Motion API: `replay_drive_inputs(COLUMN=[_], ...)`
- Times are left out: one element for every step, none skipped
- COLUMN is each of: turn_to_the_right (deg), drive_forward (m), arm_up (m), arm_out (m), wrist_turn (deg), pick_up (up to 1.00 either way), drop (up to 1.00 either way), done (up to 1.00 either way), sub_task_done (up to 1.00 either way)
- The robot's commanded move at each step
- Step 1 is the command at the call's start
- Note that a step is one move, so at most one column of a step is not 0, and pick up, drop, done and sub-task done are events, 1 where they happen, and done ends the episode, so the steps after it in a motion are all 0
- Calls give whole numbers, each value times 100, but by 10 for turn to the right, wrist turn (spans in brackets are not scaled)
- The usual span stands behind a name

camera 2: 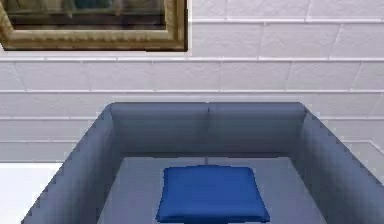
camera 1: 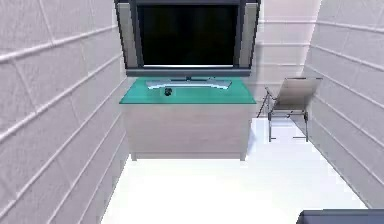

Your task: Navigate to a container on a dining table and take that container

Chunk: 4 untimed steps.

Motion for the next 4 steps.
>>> replay_drive_inputs(turn_to_the_right=[-450,-450,0,60], drive_forward=[0,0,60,0], arm_up=[0,0,0,0], arm_out=[0,0,0,0], wrist_turn=[0,0,0,0], pick_up=[0,0,0,0], drop=[0,0,0,0], done=[0,0,0,0], sub_task_done=[0,0,0,0])
